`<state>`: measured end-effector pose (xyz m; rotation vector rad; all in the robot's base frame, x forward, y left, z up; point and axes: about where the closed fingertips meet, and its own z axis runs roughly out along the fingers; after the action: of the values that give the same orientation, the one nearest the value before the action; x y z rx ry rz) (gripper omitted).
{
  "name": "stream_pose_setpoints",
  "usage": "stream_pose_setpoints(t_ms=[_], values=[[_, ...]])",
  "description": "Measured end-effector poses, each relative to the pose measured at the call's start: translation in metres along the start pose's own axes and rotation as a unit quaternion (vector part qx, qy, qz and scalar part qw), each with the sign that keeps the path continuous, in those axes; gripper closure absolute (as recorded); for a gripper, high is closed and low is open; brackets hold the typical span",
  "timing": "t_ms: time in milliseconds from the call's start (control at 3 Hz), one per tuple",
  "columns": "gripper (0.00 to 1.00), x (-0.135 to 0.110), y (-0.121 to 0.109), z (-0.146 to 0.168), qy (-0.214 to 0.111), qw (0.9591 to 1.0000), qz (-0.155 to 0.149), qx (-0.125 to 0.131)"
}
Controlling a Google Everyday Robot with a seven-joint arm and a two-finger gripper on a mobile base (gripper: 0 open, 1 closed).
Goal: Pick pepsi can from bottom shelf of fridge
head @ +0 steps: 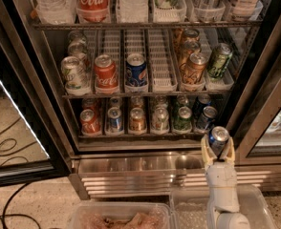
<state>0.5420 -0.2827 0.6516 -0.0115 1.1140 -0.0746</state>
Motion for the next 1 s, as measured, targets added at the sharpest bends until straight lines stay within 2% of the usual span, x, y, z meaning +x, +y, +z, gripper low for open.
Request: stream_pose_setpoints(t_ms=[333,667,1000], values=[[1.00,0.010,-0.006,-0.039,0.045,0.9958,0.045,-0.065],[1.00,0.033,0.026,-0.078,0.104,0.9772,0.013,-0.185],[1.00,0.026,0.038,-0.084,0.113,0.9652,-0.014,-0.235]])
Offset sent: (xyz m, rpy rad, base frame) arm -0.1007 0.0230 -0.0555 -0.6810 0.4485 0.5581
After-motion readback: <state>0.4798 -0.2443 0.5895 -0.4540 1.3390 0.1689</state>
